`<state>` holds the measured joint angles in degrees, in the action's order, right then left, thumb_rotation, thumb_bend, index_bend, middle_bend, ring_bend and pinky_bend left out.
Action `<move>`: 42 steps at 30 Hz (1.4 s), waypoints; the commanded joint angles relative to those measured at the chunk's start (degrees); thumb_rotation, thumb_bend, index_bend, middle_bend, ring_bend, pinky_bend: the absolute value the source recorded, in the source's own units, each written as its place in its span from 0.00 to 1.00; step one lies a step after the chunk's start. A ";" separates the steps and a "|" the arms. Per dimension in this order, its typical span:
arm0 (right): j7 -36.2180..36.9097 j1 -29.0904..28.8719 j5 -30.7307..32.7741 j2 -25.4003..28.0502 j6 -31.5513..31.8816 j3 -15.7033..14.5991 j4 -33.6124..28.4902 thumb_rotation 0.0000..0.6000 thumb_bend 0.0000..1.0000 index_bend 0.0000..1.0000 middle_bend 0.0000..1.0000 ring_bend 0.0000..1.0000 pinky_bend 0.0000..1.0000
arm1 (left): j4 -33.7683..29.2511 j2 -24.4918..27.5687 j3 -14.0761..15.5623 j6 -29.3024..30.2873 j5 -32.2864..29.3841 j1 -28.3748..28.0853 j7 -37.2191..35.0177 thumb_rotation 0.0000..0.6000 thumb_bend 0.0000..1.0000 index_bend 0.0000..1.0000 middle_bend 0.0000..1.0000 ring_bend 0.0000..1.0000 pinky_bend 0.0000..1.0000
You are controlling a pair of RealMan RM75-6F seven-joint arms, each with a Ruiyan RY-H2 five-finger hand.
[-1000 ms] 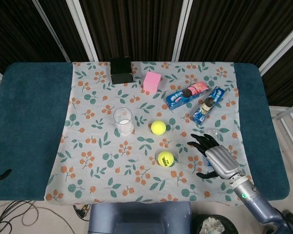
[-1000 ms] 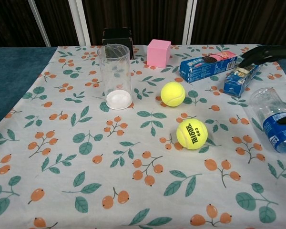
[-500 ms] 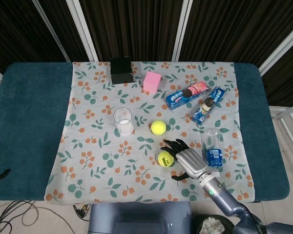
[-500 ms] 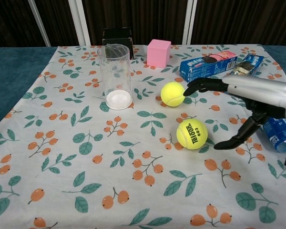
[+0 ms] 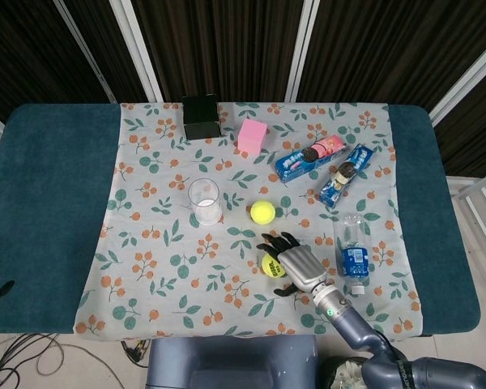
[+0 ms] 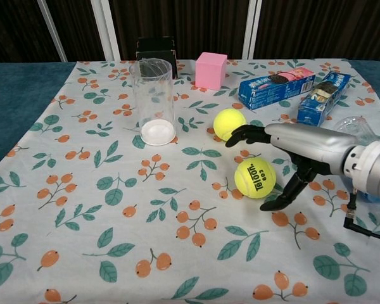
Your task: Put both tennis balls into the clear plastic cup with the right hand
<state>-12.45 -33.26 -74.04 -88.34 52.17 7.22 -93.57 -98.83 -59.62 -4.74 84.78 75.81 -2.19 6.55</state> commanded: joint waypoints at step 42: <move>4.16 -3.79 -0.18 2.20 2.96 6.16 2.83 1.00 0.69 0.49 0.42 0.63 0.61 | -1.97 1.87 0.10 -1.84 -2.12 -0.08 -0.27 1.00 0.03 0.07 0.00 0.00 0.04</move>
<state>-8.55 -36.58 -74.34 -88.21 54.41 11.67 -89.04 -100.77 -57.77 -4.66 82.96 73.66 -2.27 6.30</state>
